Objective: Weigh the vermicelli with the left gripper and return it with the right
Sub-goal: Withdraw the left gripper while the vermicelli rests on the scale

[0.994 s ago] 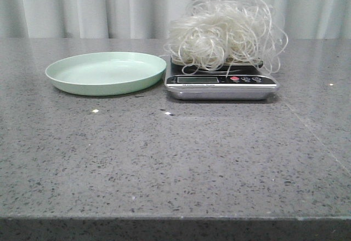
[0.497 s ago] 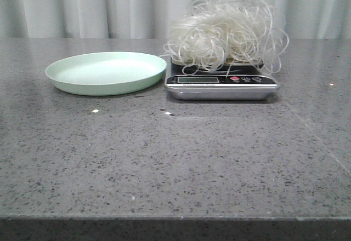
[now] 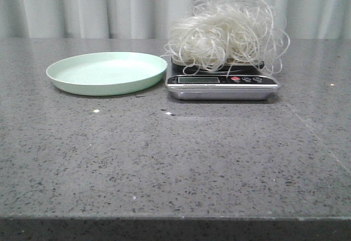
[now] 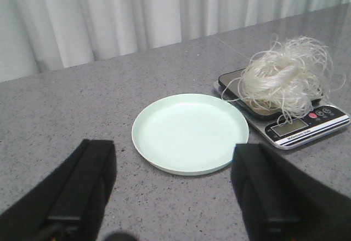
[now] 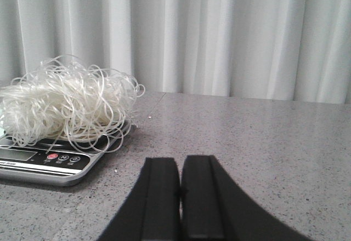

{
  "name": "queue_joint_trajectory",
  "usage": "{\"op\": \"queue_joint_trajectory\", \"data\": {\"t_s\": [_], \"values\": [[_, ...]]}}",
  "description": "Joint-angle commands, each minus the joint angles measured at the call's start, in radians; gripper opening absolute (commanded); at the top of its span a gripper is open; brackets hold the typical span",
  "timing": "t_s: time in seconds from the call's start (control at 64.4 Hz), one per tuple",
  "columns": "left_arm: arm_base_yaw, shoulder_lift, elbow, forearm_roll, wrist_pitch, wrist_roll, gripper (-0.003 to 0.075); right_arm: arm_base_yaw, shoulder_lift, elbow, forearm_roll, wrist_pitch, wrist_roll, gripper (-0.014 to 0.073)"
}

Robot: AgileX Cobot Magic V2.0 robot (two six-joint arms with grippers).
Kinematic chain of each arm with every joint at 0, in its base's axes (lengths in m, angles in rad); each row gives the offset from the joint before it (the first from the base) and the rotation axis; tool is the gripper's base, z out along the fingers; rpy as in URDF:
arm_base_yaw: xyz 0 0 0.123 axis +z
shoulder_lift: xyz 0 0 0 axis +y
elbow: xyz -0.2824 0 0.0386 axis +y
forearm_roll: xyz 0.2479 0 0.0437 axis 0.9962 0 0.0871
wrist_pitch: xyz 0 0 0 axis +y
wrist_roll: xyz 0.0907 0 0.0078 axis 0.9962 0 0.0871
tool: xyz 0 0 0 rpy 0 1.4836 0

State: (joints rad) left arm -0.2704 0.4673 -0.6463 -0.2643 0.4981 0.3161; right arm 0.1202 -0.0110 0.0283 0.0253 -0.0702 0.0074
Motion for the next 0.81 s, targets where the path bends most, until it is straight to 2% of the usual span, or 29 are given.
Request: {"op": "queue_joint_trajectory", "data": {"t_s": [0.0,0.14,0.373,0.544,0.714,0.792], "values": [[0.000,-0.108,0.083,-0.023,-0.120,0.000,0.0470,-0.005,-0.016,-0.008,0.001,-0.083,-0.007,0.0180],[0.000,-0.237,0.195,-0.027,-0.163,0.000,0.0383,-0.005,-0.016,-0.008,0.001,-0.083,-0.007,0.0180],[0.000,-0.356,0.284,-0.027,-0.225,0.000,0.0118,-0.005,-0.016,-0.008,0.001,-0.083,-0.007,0.0180],[0.000,-0.358,0.291,-0.027,-0.243,0.000,0.0132,-0.005,-0.016,-0.008,0.001,-0.084,-0.007,0.0180],[0.000,-0.358,0.291,-0.027,-0.243,0.000,0.0132,-0.004,-0.016,-0.023,0.032,-0.224,-0.001,0.0180],[0.000,-0.358,0.291,-0.027,-0.243,0.000,0.0132,-0.004,-0.003,-0.078,0.061,-0.169,-0.001,0.0180]]}}
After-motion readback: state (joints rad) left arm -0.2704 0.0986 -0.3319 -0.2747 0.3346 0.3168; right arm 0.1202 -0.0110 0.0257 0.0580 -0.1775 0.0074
